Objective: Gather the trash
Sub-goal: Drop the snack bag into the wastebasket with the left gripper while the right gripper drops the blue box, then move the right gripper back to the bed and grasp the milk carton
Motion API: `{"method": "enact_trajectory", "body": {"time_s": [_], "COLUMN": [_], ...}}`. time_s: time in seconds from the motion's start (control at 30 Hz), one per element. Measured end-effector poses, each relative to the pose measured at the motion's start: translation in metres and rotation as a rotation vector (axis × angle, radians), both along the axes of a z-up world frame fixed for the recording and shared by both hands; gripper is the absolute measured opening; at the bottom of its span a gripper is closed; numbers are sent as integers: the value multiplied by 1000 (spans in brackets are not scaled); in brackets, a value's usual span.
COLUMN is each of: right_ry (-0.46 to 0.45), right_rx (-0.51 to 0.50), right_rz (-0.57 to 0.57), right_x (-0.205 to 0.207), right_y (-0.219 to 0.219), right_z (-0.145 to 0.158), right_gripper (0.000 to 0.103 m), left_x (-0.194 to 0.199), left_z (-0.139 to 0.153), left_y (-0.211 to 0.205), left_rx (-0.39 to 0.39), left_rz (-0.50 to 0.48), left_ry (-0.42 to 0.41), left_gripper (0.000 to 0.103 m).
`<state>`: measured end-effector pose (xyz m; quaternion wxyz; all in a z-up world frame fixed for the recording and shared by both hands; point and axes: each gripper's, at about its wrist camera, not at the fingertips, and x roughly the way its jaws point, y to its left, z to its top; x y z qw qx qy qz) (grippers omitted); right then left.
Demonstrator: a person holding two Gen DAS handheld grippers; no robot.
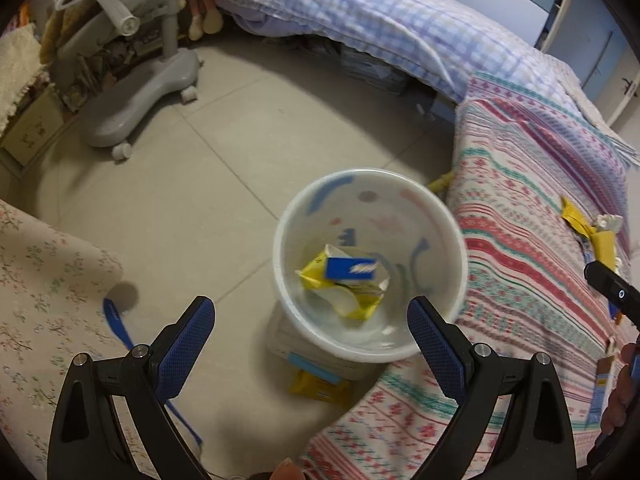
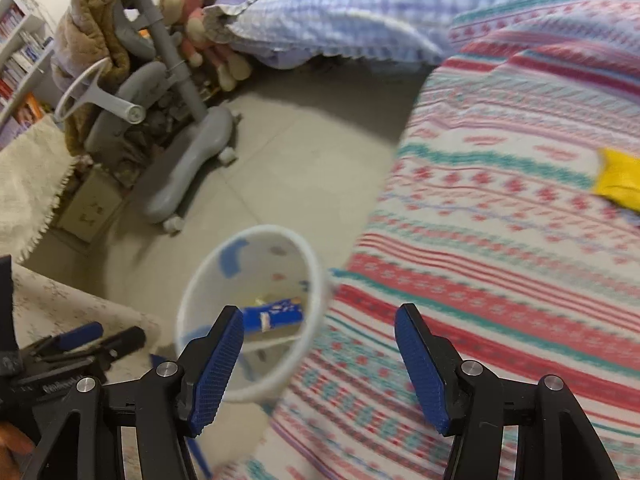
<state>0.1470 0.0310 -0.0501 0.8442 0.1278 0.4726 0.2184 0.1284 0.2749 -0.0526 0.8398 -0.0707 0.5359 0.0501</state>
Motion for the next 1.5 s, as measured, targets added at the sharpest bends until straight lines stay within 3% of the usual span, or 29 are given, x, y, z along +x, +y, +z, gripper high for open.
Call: {"method": "enact_trajectory", "body": {"time_s": [0.33,0.67,0.9,1.1,1.3,1.37,1.4,1.43,1.5], "right_ry": [25,71,158,234,279,303,319,326,321], "right_rx": [-172,-243,-274,-287,-247,-244,-248,-250,-226], "right_rz": [-108,-245,-345,-375,-322,-301,-293,-288,-286], "right_x": [-33,-84,-119,-142,-151,-151,-150,-150,-149], "right_y": [-82,-179,-245,-272,-264,-258,-255,-253,-253], "right_z": [12,22,5,-20,-35,-40,-43,-44,-42], "right_gripper": [73,81,83,83,83,78,65,60,59], "left_x": [-9,-24,-28,-33,-35,-35,-35,-35,-34], "left_z": [13,13,12,12,13,14,15,16,20], "left_y": [-56,-107,-143,-167,-194,-206,-211,-217,-229], "left_rx": [1,-34,-1,8,2,11,17,21,16], "left_rz": [-119,-244,-323,-371,-400,-415,-422,-429,-438], "left_ry": [-21,-8,-4,5,13,13,13,13,8], "left_gripper": [98,103,103,103,103,103,103,103,103]}}
